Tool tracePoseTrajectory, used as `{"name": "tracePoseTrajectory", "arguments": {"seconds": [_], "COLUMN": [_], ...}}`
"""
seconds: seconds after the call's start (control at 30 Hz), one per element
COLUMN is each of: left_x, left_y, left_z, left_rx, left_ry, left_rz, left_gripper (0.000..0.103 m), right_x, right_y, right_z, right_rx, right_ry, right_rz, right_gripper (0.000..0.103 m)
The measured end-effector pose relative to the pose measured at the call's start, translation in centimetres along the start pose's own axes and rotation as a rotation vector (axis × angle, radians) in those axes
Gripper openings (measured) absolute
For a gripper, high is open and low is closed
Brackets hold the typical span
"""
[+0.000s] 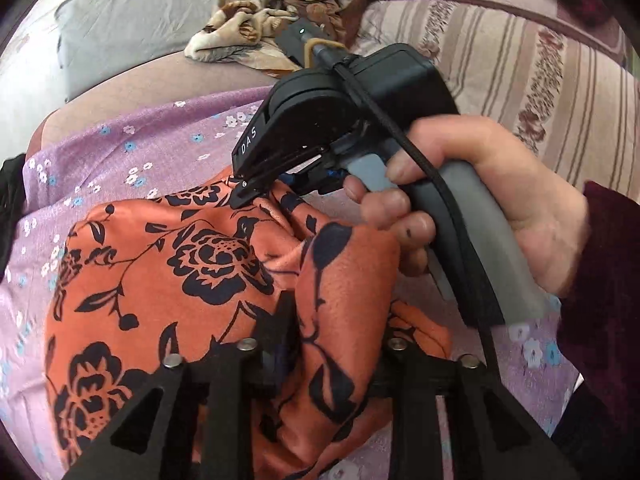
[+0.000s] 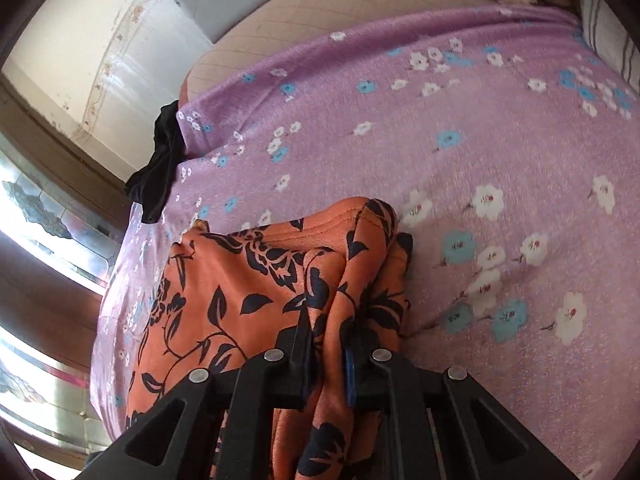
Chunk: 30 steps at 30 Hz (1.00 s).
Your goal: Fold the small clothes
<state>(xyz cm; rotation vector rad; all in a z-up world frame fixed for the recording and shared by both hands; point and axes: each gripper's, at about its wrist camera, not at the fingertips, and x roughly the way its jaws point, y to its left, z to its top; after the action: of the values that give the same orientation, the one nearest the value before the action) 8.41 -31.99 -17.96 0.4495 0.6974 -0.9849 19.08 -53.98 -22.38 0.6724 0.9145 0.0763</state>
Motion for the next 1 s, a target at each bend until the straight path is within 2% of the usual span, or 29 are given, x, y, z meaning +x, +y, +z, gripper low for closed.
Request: {"name": "tracePoseTrajectory", "arguments": {"seconds": [0.03, 0.1, 0.2, 0.3, 0.37, 0.47, 0.53, 0.57, 0.63, 0.73, 0.8, 0.87, 1.0], "left_x": [-0.6, -2.7, -6.4, -9.1, -9.6, -8.5, -7.1, -6.3, -5.4, -5.5, -5.5, -5.3, -4.8], "left_y": [0.0, 0.3, 2.4, 5.6, 8.1, 11.7, 13.3, 13.7, 13.7, 13.7, 13.6, 13.5, 13.5], "left_z": [0.0, -0.3, -0.7, -0.7, -1.0, -1.8, -2.8, -3.1, -4.3, -6.0, -6.2, -6.4, -6.3], "left_rx": [0.017, 0.033, 0.012, -0.072, -0.141, -0.259, -0.314, -0.326, -0.337, -0.348, -0.361, -0.362, -0.362], "left_ry": [0.012, 0.001, -0.062, -0.095, -0.091, -0.014, 0.051, 0.096, 0.151, 0.168, 0.174, 0.179, 0.183], "left_rz": [-0.002, 0.01, 0.021, 0.095, 0.156, 0.214, 0.238, 0.257, 0.26, 0.254, 0.246, 0.247, 0.248], "left_gripper": [0.041, 0.062, 0.07, 0.072, 0.073, 0.072, 0.072, 0.072, 0.072, 0.075, 0.075, 0.075, 0.075], "right_x": [0.0, -0.3, -1.8, -4.8, -7.0, -8.9, -8.6, -8.1, -6.6, -5.2, -6.0, -6.6, -6.4], "right_y": [-0.2, 0.0, 1.8, 3.7, 5.0, 7.3, 8.7, 9.3, 9.9, 8.1, 6.8, 6.0, 7.4], "right_z": [0.1, 0.4, 0.3, -0.5, -1.4, -3.1, -5.1, -6.2, -8.5, -11.4, -12.2, -12.2, -10.6], "right_rx": [0.021, 0.048, -0.012, -0.075, -0.102, -0.137, -0.163, -0.175, -0.197, -0.175, -0.149, -0.099, -0.101], "right_ry": [0.009, 0.031, 0.019, -0.036, -0.087, -0.122, -0.096, -0.071, -0.005, 0.081, 0.055, 0.054, 0.059], "right_rz": [0.006, -0.017, -0.124, -0.257, -0.272, -0.155, -0.087, -0.082, -0.129, -0.252, -0.272, -0.243, -0.277], "right_gripper": [0.016, 0.02, 0.022, 0.022, 0.023, 0.023, 0.022, 0.022, 0.022, 0.017, 0.006, 0.006, 0.007]}}
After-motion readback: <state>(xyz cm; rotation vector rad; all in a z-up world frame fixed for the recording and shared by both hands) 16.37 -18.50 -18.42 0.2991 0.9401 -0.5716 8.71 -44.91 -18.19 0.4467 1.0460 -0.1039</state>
